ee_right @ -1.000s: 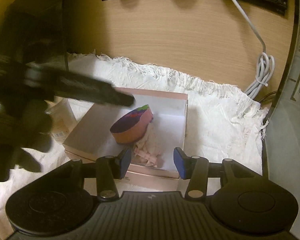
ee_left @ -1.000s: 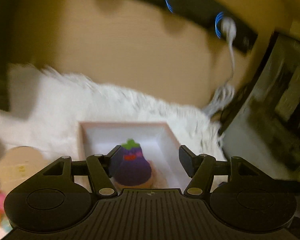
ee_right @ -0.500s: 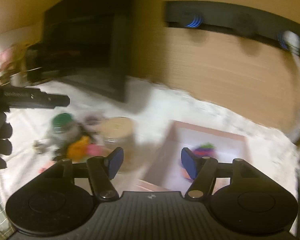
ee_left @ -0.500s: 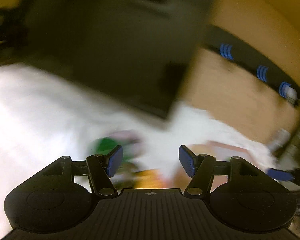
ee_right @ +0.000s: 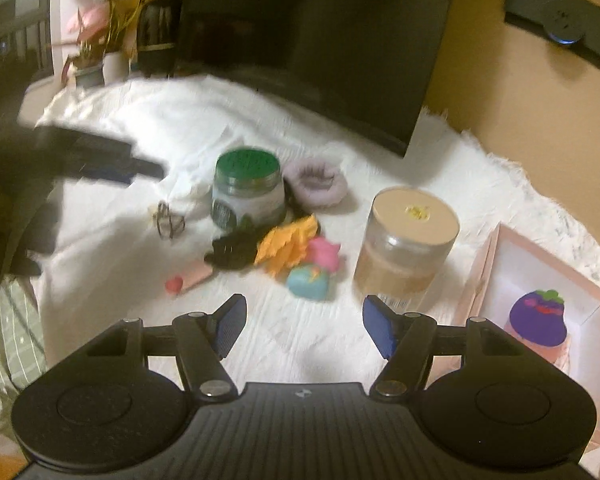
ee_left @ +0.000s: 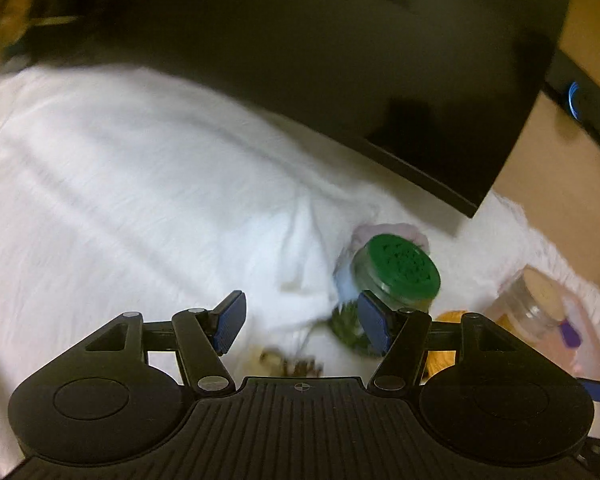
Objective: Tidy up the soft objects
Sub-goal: 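Grasp the white tissue with the left gripper while the right gripper grasps the dark cord, then carry the tissue and cord into the pink box with both grippers and release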
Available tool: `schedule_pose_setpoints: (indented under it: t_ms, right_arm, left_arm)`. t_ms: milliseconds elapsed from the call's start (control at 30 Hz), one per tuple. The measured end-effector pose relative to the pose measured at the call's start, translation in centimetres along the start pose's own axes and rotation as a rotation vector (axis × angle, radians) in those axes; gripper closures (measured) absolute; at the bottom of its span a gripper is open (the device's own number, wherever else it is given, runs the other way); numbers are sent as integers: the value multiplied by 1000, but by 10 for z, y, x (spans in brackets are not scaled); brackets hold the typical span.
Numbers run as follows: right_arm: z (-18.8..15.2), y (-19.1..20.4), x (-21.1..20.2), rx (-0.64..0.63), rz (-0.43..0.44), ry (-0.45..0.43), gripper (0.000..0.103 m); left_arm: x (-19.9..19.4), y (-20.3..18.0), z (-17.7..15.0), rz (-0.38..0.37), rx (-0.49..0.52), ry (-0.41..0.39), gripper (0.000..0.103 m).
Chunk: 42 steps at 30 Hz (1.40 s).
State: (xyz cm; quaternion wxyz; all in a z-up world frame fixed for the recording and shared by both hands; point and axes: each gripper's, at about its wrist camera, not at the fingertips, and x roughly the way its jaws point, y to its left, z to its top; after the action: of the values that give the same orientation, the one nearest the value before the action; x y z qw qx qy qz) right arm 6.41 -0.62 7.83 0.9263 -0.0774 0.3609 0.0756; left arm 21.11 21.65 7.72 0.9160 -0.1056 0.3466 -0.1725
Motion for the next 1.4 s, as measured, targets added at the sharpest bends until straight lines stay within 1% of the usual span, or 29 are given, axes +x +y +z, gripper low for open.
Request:
schedule_pose_setpoints:
  t_ms: [67,100,200,267,300,367,400,433,467,500,533,567,667,800,900,967,1067,1133,1167,1200,1233,1300,1400]
  right_arm:
    - [-2,-2,2,3,-7,14,38]
    - [-2,-3,2,6,-11,20,38]
    - [-2,-5,2,15,-29,32,38]
    - [-3,-7,4,21,-34,43,38]
    - [-4,-7,4,25,-34,52,38]
    - [-5,-7,9,28,-29,69,38]
    - [-5,-5,11,27,-28,77,38]
    - [-5,-3,14,20,-26,83,38]
    - [-3,1,17,9,-24,84,38]
    - [-1,6,20,-5,-20,81,38]
    - [3,11,22,-25,-13,70,38]
    - [8,18,25,-47,0,55,38]
    - [28,44,34,-122,51,1,38]
    - [56,84,58,-203,139,-57,38]
    - [71,114,88,-264,187,-47,39]
    - [76,129,108,-293,183,-26,41]
    - [79,144,137,-321,162,26,52]
    - [80,147,147,-329,174,65,68]
    - [83,147,145,-326,186,67,73]
    - [86,148,139,-332,195,58,83]
    - [90,149,132,-343,190,35,83]
    - [100,146,109,-357,185,-43,83]
    - [120,130,76,-327,185,-120,83]
  left_arm:
    - [21,-2,6,30,37,28,36]
    - [30,0,9,37,40,45,36]
    - [42,13,12,30,27,76,36]
    - [54,20,10,37,31,91,32]
    - [59,24,9,29,17,99,28]
    - [64,29,12,7,-26,112,25]
    - [65,31,14,-7,-42,114,26]
    - [64,31,17,-14,-46,116,28]
    - [64,32,19,-26,-51,117,45]
    - [60,34,21,-53,-65,111,69]
    - [57,36,21,-84,-86,107,84]
    - [56,39,24,-98,-101,107,90]
    - [42,46,25,-84,-115,105,91]
    - [13,64,23,-77,-155,73,91]
    - [-12,78,24,-50,-165,41,91]
    - [-27,88,24,-30,-174,26,91]
    - [-43,101,23,-5,-192,8,91]
    - [-48,107,23,5,-201,-2,91]
    - [-51,109,24,10,-204,-8,91]
    - [-52,109,25,14,-206,-13,91]
    - [-52,109,28,13,-207,-19,91]
    - [-51,102,37,8,-201,-31,91]
    - [-52,89,53,-4,-170,-54,91]
